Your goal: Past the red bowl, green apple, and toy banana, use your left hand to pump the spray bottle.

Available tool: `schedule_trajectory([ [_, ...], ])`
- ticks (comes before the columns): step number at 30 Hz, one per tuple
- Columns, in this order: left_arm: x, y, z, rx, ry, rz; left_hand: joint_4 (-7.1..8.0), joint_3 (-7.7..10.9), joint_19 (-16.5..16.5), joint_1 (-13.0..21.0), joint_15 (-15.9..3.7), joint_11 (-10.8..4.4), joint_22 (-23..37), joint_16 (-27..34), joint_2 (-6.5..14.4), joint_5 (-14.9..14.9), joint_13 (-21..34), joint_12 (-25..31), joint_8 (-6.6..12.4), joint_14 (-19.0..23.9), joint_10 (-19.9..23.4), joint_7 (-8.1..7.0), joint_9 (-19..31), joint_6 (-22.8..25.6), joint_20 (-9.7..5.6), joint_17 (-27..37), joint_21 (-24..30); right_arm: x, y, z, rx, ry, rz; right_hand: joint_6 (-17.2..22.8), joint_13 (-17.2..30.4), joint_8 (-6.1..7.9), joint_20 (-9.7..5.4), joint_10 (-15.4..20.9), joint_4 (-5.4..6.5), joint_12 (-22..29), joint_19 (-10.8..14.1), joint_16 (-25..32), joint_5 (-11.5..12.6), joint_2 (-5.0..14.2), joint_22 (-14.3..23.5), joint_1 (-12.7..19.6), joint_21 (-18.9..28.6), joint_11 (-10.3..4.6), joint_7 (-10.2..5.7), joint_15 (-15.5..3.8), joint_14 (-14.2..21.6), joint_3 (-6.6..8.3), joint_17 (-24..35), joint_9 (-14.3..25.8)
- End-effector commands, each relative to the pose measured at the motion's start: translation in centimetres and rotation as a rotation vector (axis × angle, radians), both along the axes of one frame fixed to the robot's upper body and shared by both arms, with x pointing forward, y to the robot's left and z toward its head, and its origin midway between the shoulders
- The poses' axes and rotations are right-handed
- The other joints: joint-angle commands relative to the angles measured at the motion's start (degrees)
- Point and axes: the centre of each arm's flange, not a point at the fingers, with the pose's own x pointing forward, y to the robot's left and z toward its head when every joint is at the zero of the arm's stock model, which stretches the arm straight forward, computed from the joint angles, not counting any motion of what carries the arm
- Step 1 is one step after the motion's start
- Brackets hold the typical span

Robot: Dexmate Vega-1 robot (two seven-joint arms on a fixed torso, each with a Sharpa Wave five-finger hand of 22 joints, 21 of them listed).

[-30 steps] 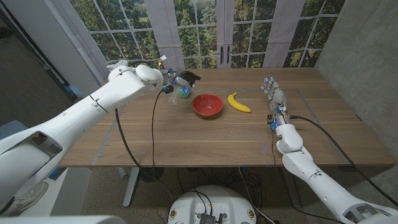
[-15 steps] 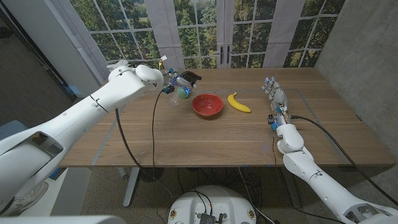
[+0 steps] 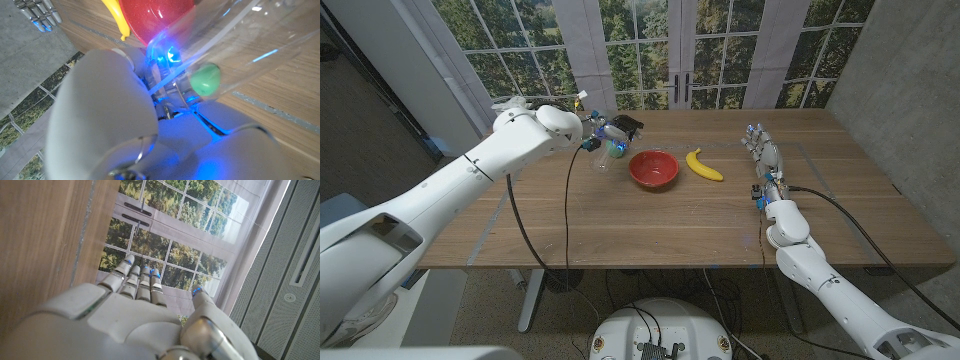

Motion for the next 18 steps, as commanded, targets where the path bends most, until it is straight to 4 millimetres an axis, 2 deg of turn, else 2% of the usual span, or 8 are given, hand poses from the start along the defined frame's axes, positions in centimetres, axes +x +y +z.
schedule_trajectory([
  [1, 0.13, 0.03, -0.14, -0.029, 0.030, -0.020, -0.22, 0.42, -0.09, 16.32, -6.38, -0.35, 1.29, 22.11, 15.85, 0.31, 0.14, 0.63, -1.41, -0.26, 0.05, 1.06, -1.34, -1.05, 0.42, 18.59, 0.26, -0.18, -0.05, -0.04, -0.003, -0.003, -0.004, 0.45, -0.04, 0.16, -0.09, 0.44, -0.40, -0.12, 0.60, 0.18, -0.09, 0.39, 0.07, -0.08, -0.09, -0.26, 0.17, -0.09, 0.36, 0.04, 0.04, 0.12],
  [5, 0.22, 0.05, -0.17, -0.041, 0.034, -0.026, -0.36, 0.38, 0.13, 16.34, -6.26, -0.22, 1.32, 22.34, 15.82, 0.36, -0.42, 0.87, -3.07, -0.20, 0.20, 0.92, -3.24, -2.97, 0.56, 18.27, 0.29, -0.22, -0.03, -0.01, 0.001, -0.004, -0.005, 0.47, -0.04, 0.16, -0.07, 0.45, -0.42, -0.12, 0.59, 0.19, -0.09, 0.39, 0.07, -0.09, -0.11, -0.19, 0.18, -0.04, 0.38, 0.05, 0.03, 0.12],
  [8, 0.27, 0.04, -0.13, -0.037, 0.036, -0.025, -0.43, 0.33, 0.16, 16.34, -6.22, -0.16, 1.35, 22.57, 15.85, 0.39, -0.57, 1.23, -3.49, -0.16, 0.17, 0.94, -4.81, -3.90, 0.57, 18.15, 0.30, -0.22, -0.04, 0.00, -0.002, -0.004, -0.004, 0.48, -0.05, 0.16, -0.07, 0.44, -0.43, -0.13, 0.59, 0.17, -0.09, 0.39, 0.07, -0.09, -0.12, -0.14, 0.14, -0.10, 0.35, 0.06, 0.02, 0.12],
  [15, 0.39, 0.07, -0.08, -0.042, 0.040, -0.031, -0.50, 0.21, 0.16, 16.33, -6.19, -0.30, 1.40, 22.74, 15.85, 0.44, -0.58, 1.74, -3.30, -0.20, -0.02, 0.91, -6.71, -4.08, 0.52, 17.86, 0.30, -0.15, -0.01, 0.04, 0.003, -0.002, -0.004, 0.48, -0.05, 0.16, -0.04, 0.42, -0.46, -0.14, 0.61, 0.18, -0.09, 0.38, 0.07, -0.12, -0.14, -0.20, 0.11, -0.13, 0.36, 0.07, 0.00, 0.12],
  [18, 0.49, 0.08, -0.11, -0.057, 0.041, -0.033, -0.50, 0.19, 0.23, 16.35, -6.02, -0.17, 1.39, 23.15, 15.88, 0.46, -0.95, 2.01, -2.65, -0.02, -0.13, 0.40, -8.44, -1.85, 0.66, 17.81, 0.25, -0.02, 0.00, 0.07, 0.003, 0.002, -0.008, 0.46, -0.05, 0.15, -0.03, 0.44, -0.47, -0.14, 0.62, 0.17, -0.09, 0.37, 0.07, -0.12, -0.14, -0.24, 0.11, -0.14, 0.36, 0.08, -0.01, 0.12],
])
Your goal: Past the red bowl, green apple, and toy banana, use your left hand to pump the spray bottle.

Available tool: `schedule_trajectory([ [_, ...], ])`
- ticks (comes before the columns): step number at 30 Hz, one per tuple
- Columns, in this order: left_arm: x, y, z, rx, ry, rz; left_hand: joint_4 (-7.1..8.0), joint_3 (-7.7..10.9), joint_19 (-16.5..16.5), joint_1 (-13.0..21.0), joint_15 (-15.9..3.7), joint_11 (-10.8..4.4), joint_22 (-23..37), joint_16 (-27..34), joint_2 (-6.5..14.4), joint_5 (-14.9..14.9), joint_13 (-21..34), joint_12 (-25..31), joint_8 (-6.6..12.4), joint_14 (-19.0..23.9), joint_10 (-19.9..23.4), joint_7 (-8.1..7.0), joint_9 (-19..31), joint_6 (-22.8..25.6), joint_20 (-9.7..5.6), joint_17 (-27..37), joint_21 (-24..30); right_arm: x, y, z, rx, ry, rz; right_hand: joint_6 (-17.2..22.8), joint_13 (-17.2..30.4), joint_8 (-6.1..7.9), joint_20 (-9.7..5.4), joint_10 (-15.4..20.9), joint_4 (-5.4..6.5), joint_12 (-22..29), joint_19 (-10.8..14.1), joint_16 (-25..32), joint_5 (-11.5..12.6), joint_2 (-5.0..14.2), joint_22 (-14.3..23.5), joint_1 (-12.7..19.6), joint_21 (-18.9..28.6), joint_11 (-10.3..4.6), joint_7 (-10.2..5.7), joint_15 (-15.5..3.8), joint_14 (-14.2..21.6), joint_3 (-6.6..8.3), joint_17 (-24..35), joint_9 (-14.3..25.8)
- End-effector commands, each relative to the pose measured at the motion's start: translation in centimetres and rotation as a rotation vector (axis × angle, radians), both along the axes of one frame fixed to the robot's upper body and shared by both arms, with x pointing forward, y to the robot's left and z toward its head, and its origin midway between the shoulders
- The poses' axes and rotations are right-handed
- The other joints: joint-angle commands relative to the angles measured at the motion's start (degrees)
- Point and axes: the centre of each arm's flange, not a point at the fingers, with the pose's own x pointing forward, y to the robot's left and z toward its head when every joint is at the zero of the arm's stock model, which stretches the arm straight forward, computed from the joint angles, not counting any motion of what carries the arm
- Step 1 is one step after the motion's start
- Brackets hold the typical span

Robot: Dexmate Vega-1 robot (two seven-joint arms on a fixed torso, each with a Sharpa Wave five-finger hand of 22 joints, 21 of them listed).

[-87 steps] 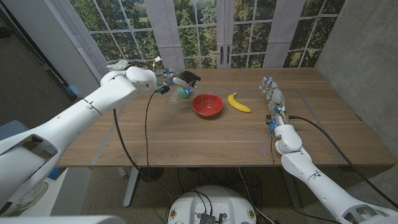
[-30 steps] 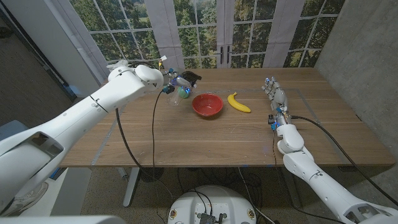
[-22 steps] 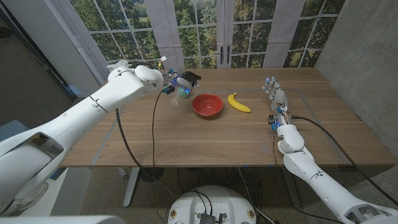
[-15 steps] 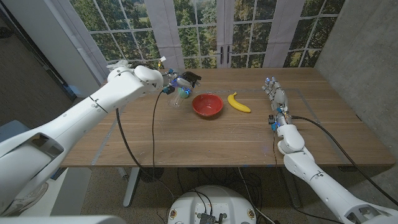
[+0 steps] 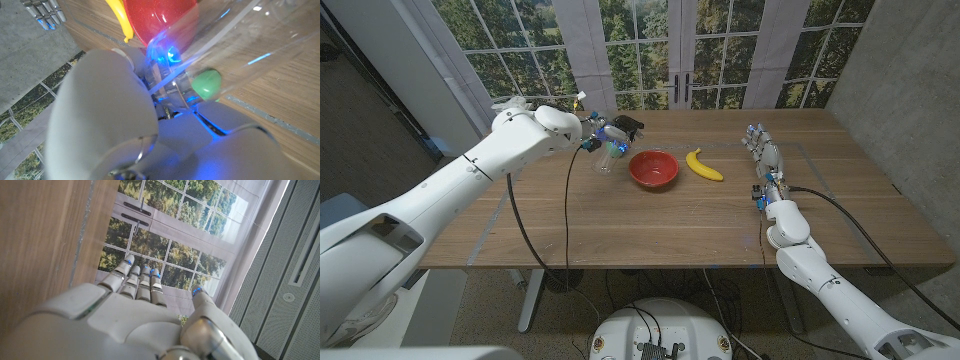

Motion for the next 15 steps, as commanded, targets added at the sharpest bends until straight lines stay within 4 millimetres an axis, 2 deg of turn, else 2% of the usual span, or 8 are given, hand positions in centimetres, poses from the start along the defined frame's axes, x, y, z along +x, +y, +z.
schedule_trajectory([
  [1, 0.23, 0.03, 0.13, -0.023, 0.008, -0.010, -0.47, 0.20, -0.12, 16.38, -6.21, -0.28, 1.40, 22.74, 15.92, 0.46, 0.08, 0.94, 1.13, -0.03, 0.02, 1.75, -1.95, 1.27, 0.39, 18.16, 0.15, 0.16, 0.01, 0.05, 0.002, 0.006, -0.006, 0.46, -0.05, 0.15, -0.02, 0.39, -0.47, -0.16, 0.63, 0.17, -0.09, 0.38, 0.07, -0.13, -0.07, -0.26, 0.13, -0.15, 0.36, 0.09, -0.02, 0.12],
  [3, 0.32, 0.01, 0.22, -0.013, 0.013, -0.015, -0.42, 0.20, -0.30, 16.41, -6.33, -0.28, 1.48, 22.84, 15.93, 0.45, -0.03, 1.13, 1.67, -0.38, -0.25, 0.95, -3.04, 3.94, 0.39, 18.23, 0.21, 0.21, 0.02, 0.02, 0.000, 0.008, -0.009, 0.45, -0.05, 0.14, -0.02, 0.34, -0.49, -0.18, 0.63, 0.18, -0.09, 0.38, 0.07, -0.13, -0.08, -0.26, 0.15, -0.10, 0.37, 0.10, -0.02, 0.12],
  [4, 0.35, 0.02, 0.22, -0.024, 0.018, -0.012, -0.23, 0.28, -0.52, 16.47, -6.08, -0.53, 1.56, 22.96, 16.02, 0.41, 0.23, 1.54, 2.37, -0.66, -0.72, 0.73, -4.11, 7.45, 0.47, 18.28, 0.22, 0.27, 0.01, 0.01, 0.000, 0.010, -0.010, 0.45, -0.05, 0.14, -0.01, 0.38, -0.49, -0.16, 0.63, 0.18, -0.09, 0.38, 0.07, -0.13, -0.09, -0.27, 0.13, -0.09, 0.37, 0.10, -0.03, 0.12],
  [8, 0.40, -0.04, 0.39, -0.013, 0.013, -0.007, 0.18, 0.42, -0.88, 16.76, -5.66, -0.67, 1.81, 23.25, 16.10, 0.08, -0.35, 2.11, 4.93, -1.25, -1.04, 2.13, -5.29, 17.95, 0.53, 18.02, 0.35, 0.45, -0.03, 0.00, 0.004, 0.014, -0.008, 0.46, -0.05, 0.15, -0.04, 0.45, -0.50, -0.14, 0.61, 0.18, -0.09, 0.38, 0.07, -0.16, -0.11, -0.22, 0.16, -0.10, 0.39, 0.11, -0.04, 0.12],
  [11, 0.41, -0.02, 0.37, -0.033, 0.014, 0.000, 0.23, 0.57, -0.97, 16.87, -5.50, -0.25, 1.90, 23.10, 15.95, -0.13, 0.04, 3.14, 7.99, -1.16, -1.18, 1.65, -3.44, 24.64, 0.68, 16.88, 0.25, 0.52, -0.03, 0.03, -0.001, 0.015, -0.008, 0.46, -0.05, 0.15, -0.05, 0.40, -0.51, -0.16, 0.63, 0.18, -0.09, 0.38, 0.07, -0.17, -0.11, -0.23, 0.19, -0.11, 0.37, 0.12, -0.05, 0.12],
  [12, 0.49, -0.05, 0.45, -0.023, 0.018, -0.004, 0.29, 0.57, -0.99, 16.79, -5.41, 0.02, 1.96, 23.51, 15.89, -0.16, 0.19, 3.54, 9.84, -0.92, -1.09, 1.66, -1.90, 26.94, 0.66, 16.97, 0.24, 0.57, -0.03, 0.02, -0.002, 0.014, -0.014, 0.49, -0.05, 0.16, -0.06, 0.45, -0.51, -0.14, 0.61, 0.18, -0.09, 0.38, 0.07, -0.18, -0.12, -0.22, 0.17, -0.10, 0.38, 0.12, -0.05, 0.12],
  [13, 0.57, -0.02, 0.41, -0.041, 0.022, -0.001, 0.26, 0.67, -0.88, 16.77, -5.19, 0.26, 1.93, 23.54, 15.84, -0.16, 0.02, 3.64, 10.94, -0.89, -0.93, 1.61, -0.55, 27.31, 0.69, 16.76, 0.16, 0.68, -0.06, 0.02, 0.003, 0.019, -0.006, 0.49, -0.05, 0.16, -0.05, 0.41, -0.51, -0.16, 0.62, 0.17, -0.09, 0.38, 0.07, -0.19, -0.12, -0.22, 0.19, -0.13, 0.36, 0.12, -0.05, 0.12],
  [15, 0.65, -0.02, 0.49, -0.035, 0.027, -0.003, 0.23, 0.64, -0.91, 16.51, -5.20, 0.26, 1.86, 23.61, 15.73, -0.18, 0.09, 3.93, 13.94, -0.72, -0.75, 0.22, 3.19, 27.43, 0.72, 16.41, -0.06, 0.71, -0.05, 0.00, 0.003, 0.018, -0.010, 0.47, -0.05, 0.15, -0.02, 0.48, -0.51, -0.13, 0.62, 0.18, -0.09, 0.38, 0.08, -0.19, -0.13, -0.20, 0.25, 0.00, 0.37, 0.12, -0.06, 0.12],
])
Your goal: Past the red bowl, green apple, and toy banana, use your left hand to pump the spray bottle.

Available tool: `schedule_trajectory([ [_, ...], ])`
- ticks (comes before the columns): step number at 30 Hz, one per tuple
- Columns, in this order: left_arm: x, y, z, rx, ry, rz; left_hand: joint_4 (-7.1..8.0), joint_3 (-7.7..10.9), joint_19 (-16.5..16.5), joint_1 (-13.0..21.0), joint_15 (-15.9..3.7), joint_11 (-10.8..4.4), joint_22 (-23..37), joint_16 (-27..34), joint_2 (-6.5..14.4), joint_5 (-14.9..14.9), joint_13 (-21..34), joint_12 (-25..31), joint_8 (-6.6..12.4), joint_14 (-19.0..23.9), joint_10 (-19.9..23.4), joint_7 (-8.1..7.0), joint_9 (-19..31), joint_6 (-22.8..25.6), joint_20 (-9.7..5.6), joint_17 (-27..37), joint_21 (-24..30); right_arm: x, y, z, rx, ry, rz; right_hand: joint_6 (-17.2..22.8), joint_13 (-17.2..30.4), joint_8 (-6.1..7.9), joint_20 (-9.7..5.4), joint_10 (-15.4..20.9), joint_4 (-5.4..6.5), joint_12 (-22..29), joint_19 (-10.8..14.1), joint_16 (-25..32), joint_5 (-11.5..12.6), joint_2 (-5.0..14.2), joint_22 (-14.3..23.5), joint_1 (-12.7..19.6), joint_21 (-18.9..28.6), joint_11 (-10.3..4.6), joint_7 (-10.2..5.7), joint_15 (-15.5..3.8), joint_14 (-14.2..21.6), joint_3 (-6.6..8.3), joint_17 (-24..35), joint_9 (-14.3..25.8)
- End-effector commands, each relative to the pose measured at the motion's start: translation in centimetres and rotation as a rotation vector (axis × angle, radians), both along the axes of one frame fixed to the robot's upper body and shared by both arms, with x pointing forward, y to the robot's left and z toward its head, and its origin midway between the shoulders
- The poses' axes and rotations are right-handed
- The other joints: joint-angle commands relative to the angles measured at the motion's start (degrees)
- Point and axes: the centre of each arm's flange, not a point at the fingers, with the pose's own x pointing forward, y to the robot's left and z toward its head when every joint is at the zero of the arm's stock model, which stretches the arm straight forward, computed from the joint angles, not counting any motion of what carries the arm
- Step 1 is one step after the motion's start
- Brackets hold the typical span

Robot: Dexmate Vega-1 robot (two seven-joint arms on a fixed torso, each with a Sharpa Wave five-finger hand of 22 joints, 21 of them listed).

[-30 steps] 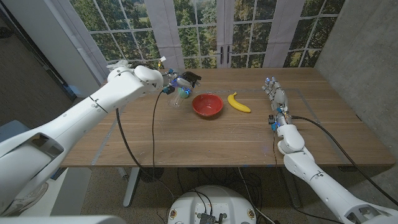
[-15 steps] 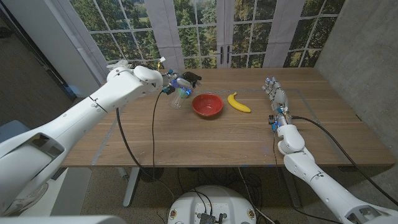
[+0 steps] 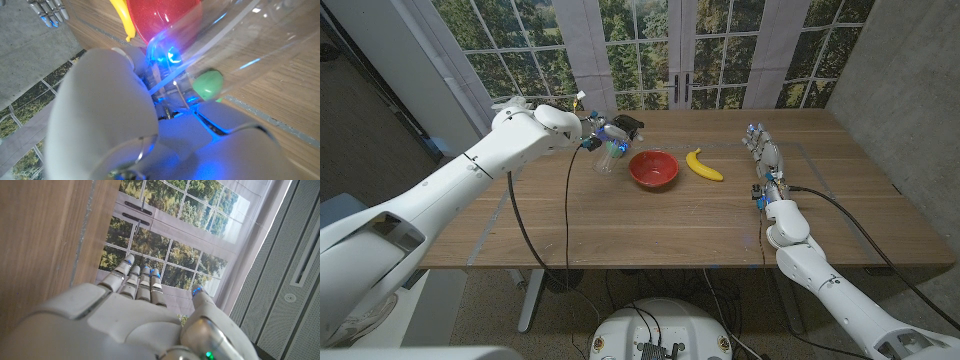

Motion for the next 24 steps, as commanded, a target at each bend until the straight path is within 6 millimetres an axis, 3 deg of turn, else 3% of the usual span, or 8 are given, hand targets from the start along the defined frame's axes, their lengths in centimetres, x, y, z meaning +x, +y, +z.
schedule_trajectory([
  [1, 0.42, -0.01, 0.19, -0.015, 0.018, 0.006, 0.07, 0.24, 0.11, 16.01, -4.67, 0.06, 1.52, 21.66, 16.01, -0.33, -0.69, 0.38, 9.49, 0.32, 0.93, 1.17, 12.43, 3.71, 0.22, 17.09, -0.15, 0.48, 0.02, -0.03, 0.001, 0.011, -0.005, 0.48, -0.05, 0.15, -0.01, 0.45, -0.27, -0.14, 0.61, 0.16, -0.09, 0.38, 0.08, -0.20, -0.14, -0.20, 0.26, -0.10, 0.34, -0.12, -0.06, 0.12],
  [2, 0.46, -0.01, 0.26, -0.007, 0.017, 0.014, 0.05, 0.26, 0.01, 16.01, -4.79, -0.02, 1.56, 21.57, 16.01, -0.32, -0.43, 0.60, 11.76, 0.32, 0.75, 1.17, 15.56, 3.37, 0.34, 17.14, -0.12, 0.58, -0.01, 0.02, -0.003, 0.011, -0.003, 0.49, -0.05, 0.15, 0.00, 0.47, -0.27, -0.13, 0.61, 0.18, -0.09, 0.38, 0.08, -0.22, -0.14, -0.19, 0.23, 0.01, 0.38, -0.12, -0.07, 0.12],
  [4, 0.51, -0.02, 0.31, 0.000, 0.018, 0.013, 0.07, 0.19, 0.36, 15.86, -4.57, -0.22, 1.40, 21.51, 16.01, -0.48, -2.62, 0.02, 22.96, 0.70, 1.29, 1.30, 31.92, 0.02, 0.31, 16.76, -0.11, 0.60, -0.01, 0.03, 0.001, 0.010, -0.007, 0.49, -0.05, 0.15, 0.01, 0.51, -0.27, -0.12, 0.61, 0.18, -0.09, 0.37, 0.08, -0.24, -0.15, -0.14, 0.27, -0.03, 0.37, -0.12, -0.07, 0.12],
  [5, 0.48, -0.03, 0.27, -0.007, 0.007, 0.013, 0.17, 0.18, 0.22, 15.88, -4.55, -0.45, 1.43, 21.93, 16.09, -0.49, -0.97, 1.13, 24.81, 0.57, 0.85, 1.16, 34.46, -0.50, 0.39, 17.53, -0.09, 0.64, -0.03, 0.07, 0.002, 0.010, -0.002, 0.49, -0.05, 0.15, 0.01, 0.50, -0.27, -0.12, 0.61, 0.18, -0.09, 0.37, 0.08, -0.24, -0.15, -0.14, 0.25, -0.05, 0.38, -0.12, -0.07, 0.12],
  [11, 0.41, -0.19, 0.49, 0.023, -0.019, 0.020, 0.34, 0.25, 0.10, 15.96, -4.56, -0.85, 1.68, 21.63, 16.08, -0.53, -0.70, 2.09, 26.63, 0.60, 2.09, 1.52, 35.74, -0.12, 0.46, 17.90, 0.15, 0.87, -0.01, 0.22, -0.002, 0.013, -0.002, 0.53, -0.05, 0.17, 0.01, 0.52, -0.26, -0.12, 0.60, 0.18, -0.09, 0.38, 0.08, -0.29, -0.17, -0.18, 0.30, -0.08, 0.36, -0.11, -0.08, 0.12],
  [18, 0.38, -0.39, 0.73, 0.056, -0.037, 0.013, 0.41, 0.19, 0.21, 15.97, -4.34, -1.26, 2.08, 21.37, 16.08, -0.55, -0.12, 3.02, 30.10, 1.05, 2.54, 1.18, 39.72, -0.37, 0.55, 18.28, 0.42, 0.95, 0.00, 0.34, -0.002, 0.012, -0.004, 0.50, -0.04, 0.15, -0.01, 0.53, -0.27, -0.12, 0.61, 0.17, -0.09, 0.39, 0.08, -0.33, -0.18, -0.16, 0.25, -0.09, 0.34, -0.10, -0.10, 0.12],
  [24, 0.40, -0.40, 0.83, 0.070, -0.039, 0.016, 0.35, 0.11, 0.19, 16.01, -4.39, -1.66, 2.31, 21.37, 16.07, -0.53, -0.25, 3.39, 31.42, 1.11, 2.86, 1.18, 40.52, -0.51, 0.62, 18.67, 0.37, 0.93, 0.00, 0.34, 0.000, 0.012, -0.003, 0.51, -0.04, 0.15, -0.07, 0.56, -0.28, -0.12, 0.63, 0.18, -0.09, 0.40, 0.08, -0.35, -0.19, -0.14, 0.26, -0.04, 0.35, -0.08, -0.11, 0.12],
])
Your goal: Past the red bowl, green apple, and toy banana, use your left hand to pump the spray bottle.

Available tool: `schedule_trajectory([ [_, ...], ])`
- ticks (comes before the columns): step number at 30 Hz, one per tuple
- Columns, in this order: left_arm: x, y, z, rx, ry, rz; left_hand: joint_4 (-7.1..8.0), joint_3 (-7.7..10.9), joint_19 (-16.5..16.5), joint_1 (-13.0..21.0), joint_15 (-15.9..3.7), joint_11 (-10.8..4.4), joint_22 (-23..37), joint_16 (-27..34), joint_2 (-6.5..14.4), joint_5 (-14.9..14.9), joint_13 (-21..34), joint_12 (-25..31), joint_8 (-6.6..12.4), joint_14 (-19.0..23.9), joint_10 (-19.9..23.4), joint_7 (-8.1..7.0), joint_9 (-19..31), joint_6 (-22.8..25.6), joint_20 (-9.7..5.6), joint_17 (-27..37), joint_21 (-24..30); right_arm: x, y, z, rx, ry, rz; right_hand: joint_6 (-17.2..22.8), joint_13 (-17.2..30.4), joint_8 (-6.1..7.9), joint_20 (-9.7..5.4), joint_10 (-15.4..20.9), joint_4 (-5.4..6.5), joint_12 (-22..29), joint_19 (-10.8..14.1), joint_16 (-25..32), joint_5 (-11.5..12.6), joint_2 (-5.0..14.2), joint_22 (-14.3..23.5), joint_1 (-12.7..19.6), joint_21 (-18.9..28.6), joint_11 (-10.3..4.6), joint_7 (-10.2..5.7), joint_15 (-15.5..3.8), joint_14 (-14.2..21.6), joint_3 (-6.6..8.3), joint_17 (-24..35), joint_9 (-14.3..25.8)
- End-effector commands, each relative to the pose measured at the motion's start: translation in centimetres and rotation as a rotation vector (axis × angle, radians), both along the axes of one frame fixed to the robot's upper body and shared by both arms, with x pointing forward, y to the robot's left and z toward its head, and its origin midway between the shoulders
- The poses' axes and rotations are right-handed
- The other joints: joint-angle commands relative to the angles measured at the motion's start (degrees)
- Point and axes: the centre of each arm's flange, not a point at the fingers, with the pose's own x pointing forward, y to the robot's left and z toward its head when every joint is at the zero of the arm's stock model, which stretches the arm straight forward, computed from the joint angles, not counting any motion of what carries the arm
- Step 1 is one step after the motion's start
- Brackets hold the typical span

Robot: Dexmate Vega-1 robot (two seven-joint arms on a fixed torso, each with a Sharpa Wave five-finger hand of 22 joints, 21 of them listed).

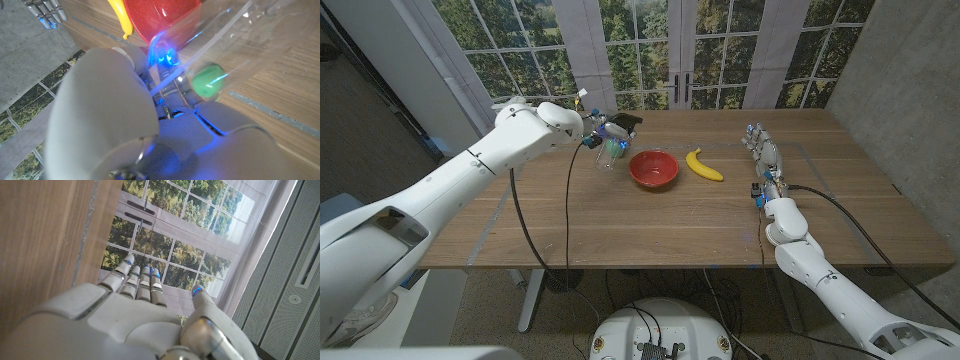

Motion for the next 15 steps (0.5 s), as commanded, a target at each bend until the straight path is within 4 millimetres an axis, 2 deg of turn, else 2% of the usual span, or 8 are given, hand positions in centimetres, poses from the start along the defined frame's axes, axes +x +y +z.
schedule_trajectory([
  [1, -0.02, -0.13, 0.25, 0.029, -0.020, 0.001, 0.28, 0.02, 0.20, 15.91, -4.63, -0.07, 0.39, 21.15, 16.18, 0.15, 0.19, 0.59, 1.05, 0.93, 0.49, 0.39, 0.92, 0.16, 0.29, 18.75, 0.38, 0.10, 0.05, 0.10, 0.002, -0.001, -0.005, 0.29, -0.04, 0.15, -0.07, 0.55, -0.28, -0.12, 0.63, 0.17, -0.09, 0.76, 0.09, 0.01, -0.19, -0.15, 0.06, -0.06, 0.34, -0.08, 0.17, 0.12],
  [7, -0.14, -0.22, 0.13, 0.022, -0.025, -0.015, 0.18, 0.01, 0.39, 15.99, -4.48, 0.02, 0.56, 21.51, 16.19, 0.20, 0.72, 1.18, 1.85, 1.06, 0.38, 0.14, 1.10, -0.25, 0.12, 19.57, 0.37, -0.04, 0.05, 0.09, 0.003, -0.002, -0.003, 0.30, -0.04, 0.15, -0.05, 0.48, -0.29, -0.15, 0.63, 0.16, -0.09, 0.76, 0.09, 0.00, -0.20, -0.11, 0.01, -0.11, 0.32, -0.07, 0.16, 0.12],
  [11, 0.08, -0.13, 0.03, 0.012, 0.010, -0.053, 0.01, -0.08, 0.30, 16.01, -4.77, -0.03, 0.71, 20.87, 16.13, 0.31, 0.67, 1.37, 0.34, 1.15, 0.18, 0.14, -2.76, 0.12, 0.06, 18.89, 0.32, -0.14, 0.07, 0.04, 0.002, -0.002, -0.004, 0.30, -0.05, 0.15, -0.05, 0.51, -0.30, -0.14, 0.64, 0.16, -0.09, 0.76, 0.09, -0.01, -0.21, -0.10, 0.03, -0.11, 0.31, -0.06, 0.15, 0.12],
  [12, 0.05, -0.01, -0.19, -0.010, 0.001, -0.045, -0.05, -0.13, 0.31, 16.02, -4.57, 0.12, 0.81, 21.04, 16.15, 0.37, 0.69, 1.50, -0.96, 1.22, 0.12, 0.23, -5.50, 0.30, 0.13, 19.31, 0.39, -0.20, 0.07, 0.03, 0.001, -0.004, -0.005, 0.32, -0.05, 0.16, -0.04, 0.51, -0.30, -0.14, 0.64, 0.16, -0.09, 0.76, 0.09, -0.02, -0.21, -0.14, 0.03, -0.11, 0.32, -0.06, 0.15, 0.12],
  [15, 0.06, 0.05, -0.21, -0.010, 0.003, -0.055, -0.09, -0.14, 0.45, 16.04, -4.58, 0.19, 0.84, 21.11, 16.12, 0.41, 0.41, 1.46, -2.03, 0.97, 0.16, 1.14, -7.66, 0.37, 0.23, 19.60, 0.38, -0.27, 0.07, 0.02, 0.005, -0.006, -0.005, 0.29, -0.05, 0.14, -0.06, 0.49, -0.30, -0.15, 0.65, 0.18, -0.09, 0.76, 0.09, -0.03, -0.21, -0.14, 0.05, -0.07, 0.36, -0.05, 0.15, 0.12],
])
